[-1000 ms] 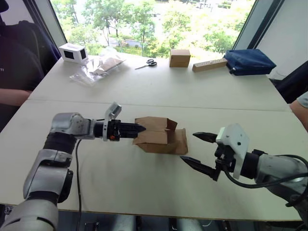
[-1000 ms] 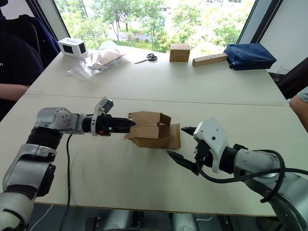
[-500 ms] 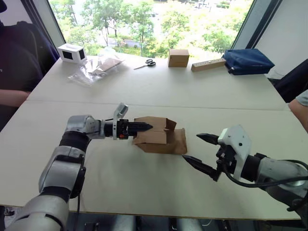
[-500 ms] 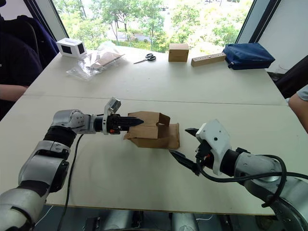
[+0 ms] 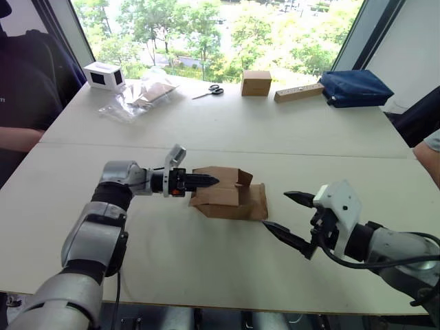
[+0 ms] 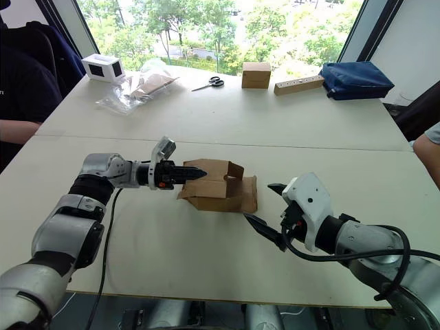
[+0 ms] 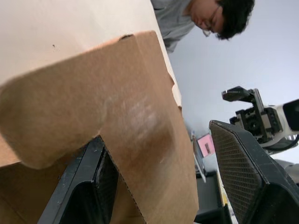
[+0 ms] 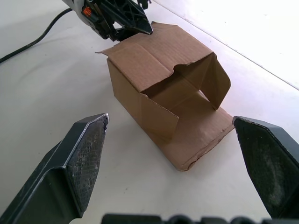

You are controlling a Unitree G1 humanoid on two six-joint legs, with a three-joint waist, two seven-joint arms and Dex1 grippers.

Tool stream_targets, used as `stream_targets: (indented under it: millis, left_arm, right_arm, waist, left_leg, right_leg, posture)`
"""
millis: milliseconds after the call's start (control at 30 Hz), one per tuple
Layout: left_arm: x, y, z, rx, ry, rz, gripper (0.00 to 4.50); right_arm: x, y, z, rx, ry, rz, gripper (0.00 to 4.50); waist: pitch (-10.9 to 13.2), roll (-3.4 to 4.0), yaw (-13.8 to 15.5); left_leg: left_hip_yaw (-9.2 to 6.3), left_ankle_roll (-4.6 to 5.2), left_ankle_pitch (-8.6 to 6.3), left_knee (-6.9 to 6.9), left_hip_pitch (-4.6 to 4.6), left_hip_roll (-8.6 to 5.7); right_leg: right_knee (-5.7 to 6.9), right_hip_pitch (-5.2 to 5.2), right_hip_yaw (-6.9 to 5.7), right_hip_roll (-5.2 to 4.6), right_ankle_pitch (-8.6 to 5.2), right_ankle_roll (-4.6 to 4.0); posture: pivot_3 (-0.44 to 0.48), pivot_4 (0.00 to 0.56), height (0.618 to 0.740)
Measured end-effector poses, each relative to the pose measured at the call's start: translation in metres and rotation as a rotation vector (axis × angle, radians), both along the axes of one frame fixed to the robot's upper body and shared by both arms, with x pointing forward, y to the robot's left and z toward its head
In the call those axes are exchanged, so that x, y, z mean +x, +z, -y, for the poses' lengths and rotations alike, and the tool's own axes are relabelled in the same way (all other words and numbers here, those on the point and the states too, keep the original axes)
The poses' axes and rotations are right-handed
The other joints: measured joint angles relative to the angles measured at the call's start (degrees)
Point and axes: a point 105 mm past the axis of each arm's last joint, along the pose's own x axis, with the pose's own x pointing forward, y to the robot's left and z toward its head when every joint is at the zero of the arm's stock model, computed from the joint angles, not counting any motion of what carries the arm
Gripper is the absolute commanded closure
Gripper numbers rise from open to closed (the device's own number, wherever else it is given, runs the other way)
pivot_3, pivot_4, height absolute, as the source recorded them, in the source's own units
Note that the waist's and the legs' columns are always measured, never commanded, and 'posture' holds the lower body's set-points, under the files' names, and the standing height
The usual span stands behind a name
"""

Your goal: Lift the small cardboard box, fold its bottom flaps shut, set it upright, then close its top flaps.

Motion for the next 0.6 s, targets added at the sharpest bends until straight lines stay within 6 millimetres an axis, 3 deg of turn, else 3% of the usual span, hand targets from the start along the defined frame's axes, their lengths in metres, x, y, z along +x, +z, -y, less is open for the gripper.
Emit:
stream_targets:
  millis: [100,200,400,600]
  left_arm:
    - [-0.0008,0.0001,0.0012,-0.005,-0.008,-0.002,1.50]
    - [-0.0011,-0.0004,0.0020,-0.004,-0.011,-0.002,2.26]
    - [-0.0016,-0.0010,0.0018,-0.003,-0.015,-0.003,4.48]
    - [-0.0027,0.0004,0.0027,-0.014,-0.027,0.000,4.48]
  right_arm:
    - [0.0006,-0.0002,0.0006,-0.004,-0.004,0.003,0.00]
    - [0.0009,-0.0002,0.0009,-0.006,-0.006,0.004,0.00]
    - [0.0025,0.0004,0.0023,-0.012,-0.015,0.012,0.00]
    - [0.0054,0.0002,0.0049,0.000,-0.030,0.016,0.00]
  waist:
    - [0.0,0.00,0.0]
    - [0.0,0.00,0.0]
    - [0.0,0.00,0.0]
    - [0.0,0.00,0.0]
  left_leg:
    - [0.00,0.00,0.00,0.00,0.00,0.00]
    - [-0.01,0.00,0.00,0.00,0.00,0.00]
    - [-0.01,0.00,0.00,0.00,0.00,0.00]
    - [-0.01,0.01,0.00,0.00,0.00,0.00]
  right_leg:
    - [0.00,0.00,0.00,0.00,0.00,0.00]
    - [0.00,0.00,0.00,0.00,0.00,0.01]
    - [0.00,0.00,0.00,0.00,0.00,0.00]
    - [0.00,0.00,0.00,0.00,0.00,0.00]
  posture:
    - [0.000,0.150,0.740]
    - [0.000,0.150,0.740]
    - [0.000,0.150,0.740]
    - [0.000,0.150,0.740]
